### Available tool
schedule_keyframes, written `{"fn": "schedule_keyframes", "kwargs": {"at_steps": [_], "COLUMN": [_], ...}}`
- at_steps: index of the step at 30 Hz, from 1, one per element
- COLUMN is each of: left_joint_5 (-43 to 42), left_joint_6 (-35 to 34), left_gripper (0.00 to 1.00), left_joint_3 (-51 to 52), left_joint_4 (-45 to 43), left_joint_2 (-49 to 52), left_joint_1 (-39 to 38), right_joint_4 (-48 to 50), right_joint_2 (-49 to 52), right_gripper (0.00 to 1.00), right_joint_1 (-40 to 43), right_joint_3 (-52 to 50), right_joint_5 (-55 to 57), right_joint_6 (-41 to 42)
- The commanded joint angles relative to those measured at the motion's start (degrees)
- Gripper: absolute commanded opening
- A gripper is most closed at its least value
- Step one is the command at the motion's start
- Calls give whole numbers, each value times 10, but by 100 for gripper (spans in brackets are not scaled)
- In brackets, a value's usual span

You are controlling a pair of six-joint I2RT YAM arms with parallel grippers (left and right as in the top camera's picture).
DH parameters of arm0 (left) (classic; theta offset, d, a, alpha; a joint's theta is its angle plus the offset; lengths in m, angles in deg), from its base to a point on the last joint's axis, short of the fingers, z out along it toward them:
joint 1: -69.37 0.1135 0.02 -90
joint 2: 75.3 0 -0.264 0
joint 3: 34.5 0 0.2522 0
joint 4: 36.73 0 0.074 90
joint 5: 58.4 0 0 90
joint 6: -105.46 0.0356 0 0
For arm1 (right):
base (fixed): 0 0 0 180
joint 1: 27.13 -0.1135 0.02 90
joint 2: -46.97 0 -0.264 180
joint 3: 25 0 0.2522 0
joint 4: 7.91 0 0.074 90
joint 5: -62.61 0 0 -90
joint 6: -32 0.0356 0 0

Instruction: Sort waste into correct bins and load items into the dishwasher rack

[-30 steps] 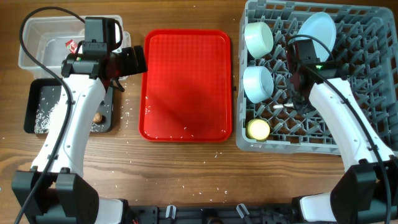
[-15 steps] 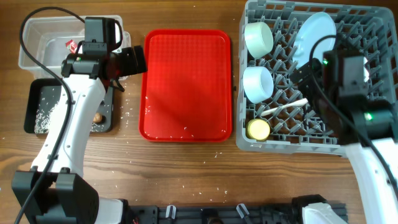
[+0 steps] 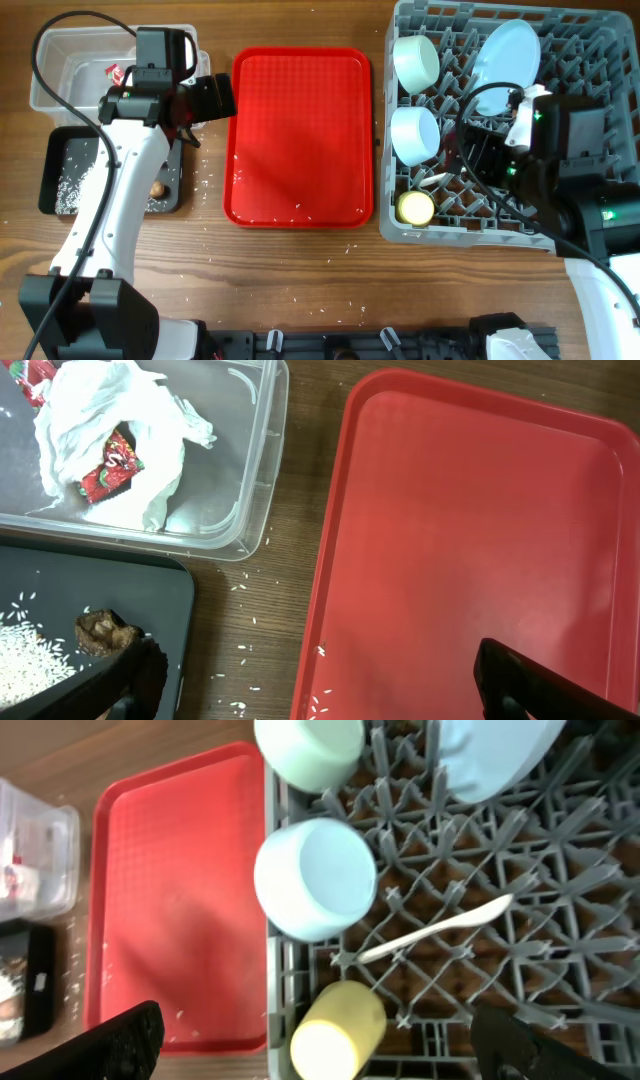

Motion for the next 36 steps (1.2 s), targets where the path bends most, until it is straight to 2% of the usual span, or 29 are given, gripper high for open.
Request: {"fn": "schedule_keyframes", "kwargs": {"at_steps": [1,7,12,16,18,24,27,31,36], "left_joint_5": [6,6,6,6,6,6,6,6,6], "left_joint_6": [3,3,3,3,3,3,3,3,3], "left_gripper": [100,100,100,100,100,100,100,100,100], "left_joint_3": [-5,-5,-5,-5,-5,-5,-5,-5,-5], "left_joint_4": [-1,-1,-1,-1,-1,-1,-1,-1,-1], "left_joint_2": [4,4,4,4,4,4,4,4,4], "left_joint_1": [0,0,0,0,0,0,0,0,0], "right_joint_4": [28,78,154,329,386,584,623,627,627], "right_joint_2": [-7,-7,-36,-132,-172,-336,-402,-497,-567], "right_gripper": [100,100,100,100,100,100,100,100,100], "right_joint_1": [0,0,2,1,1,1,1,1,1], "right_joint_3": [7,7,-43,-175,-236,-498,-589,-675,-719], "right_joint_5": [13,-7,13,12,13,14,19,19,19], "right_joint_6": [-14,-103,-125,-146,-147,-147,-147,-146,-146]}}
